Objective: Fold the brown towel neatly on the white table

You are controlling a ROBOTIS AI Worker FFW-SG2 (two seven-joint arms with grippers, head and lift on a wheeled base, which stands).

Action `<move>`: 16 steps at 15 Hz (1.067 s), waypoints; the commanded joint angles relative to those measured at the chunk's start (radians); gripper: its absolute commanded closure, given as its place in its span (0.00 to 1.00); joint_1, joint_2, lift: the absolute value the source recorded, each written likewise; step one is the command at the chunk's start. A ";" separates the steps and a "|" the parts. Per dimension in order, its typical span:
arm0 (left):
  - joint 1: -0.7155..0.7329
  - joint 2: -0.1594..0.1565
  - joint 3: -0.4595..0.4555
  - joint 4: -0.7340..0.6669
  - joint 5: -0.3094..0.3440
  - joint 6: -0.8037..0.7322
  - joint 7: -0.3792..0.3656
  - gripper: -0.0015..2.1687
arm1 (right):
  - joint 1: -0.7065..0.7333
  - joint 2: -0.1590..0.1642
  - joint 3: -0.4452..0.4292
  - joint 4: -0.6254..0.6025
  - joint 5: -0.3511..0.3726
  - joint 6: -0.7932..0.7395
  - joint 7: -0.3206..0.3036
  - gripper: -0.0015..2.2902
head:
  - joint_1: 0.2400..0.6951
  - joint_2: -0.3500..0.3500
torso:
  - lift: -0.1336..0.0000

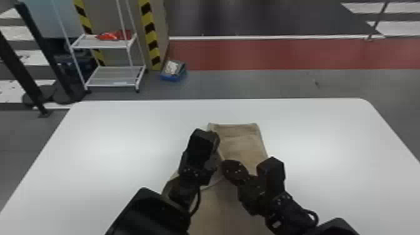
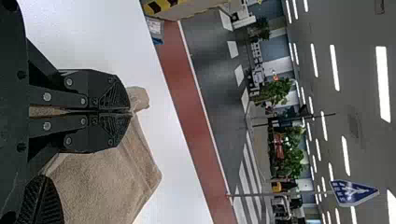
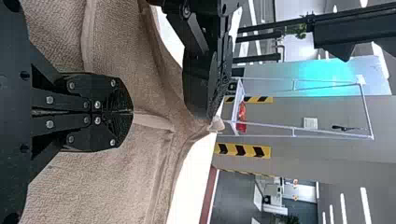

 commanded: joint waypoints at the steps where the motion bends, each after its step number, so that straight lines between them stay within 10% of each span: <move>1: 0.001 0.000 0.000 -0.002 -0.002 0.004 0.001 0.51 | 0.009 -0.002 -0.003 -0.011 0.000 -0.001 0.003 0.65 | 1.00 0.55 | 0.11; 6: 0.016 0.000 0.004 -0.021 -0.005 0.001 0.004 0.51 | 0.033 -0.002 -0.052 -0.041 -0.006 -0.022 -0.002 0.65 | 1.00 0.55 | 0.11; 16: 0.105 0.012 0.176 -0.162 0.005 -0.014 0.020 0.54 | 0.183 -0.037 -0.481 -0.153 -0.092 -0.050 0.035 0.64 | 1.00 0.38 | 0.11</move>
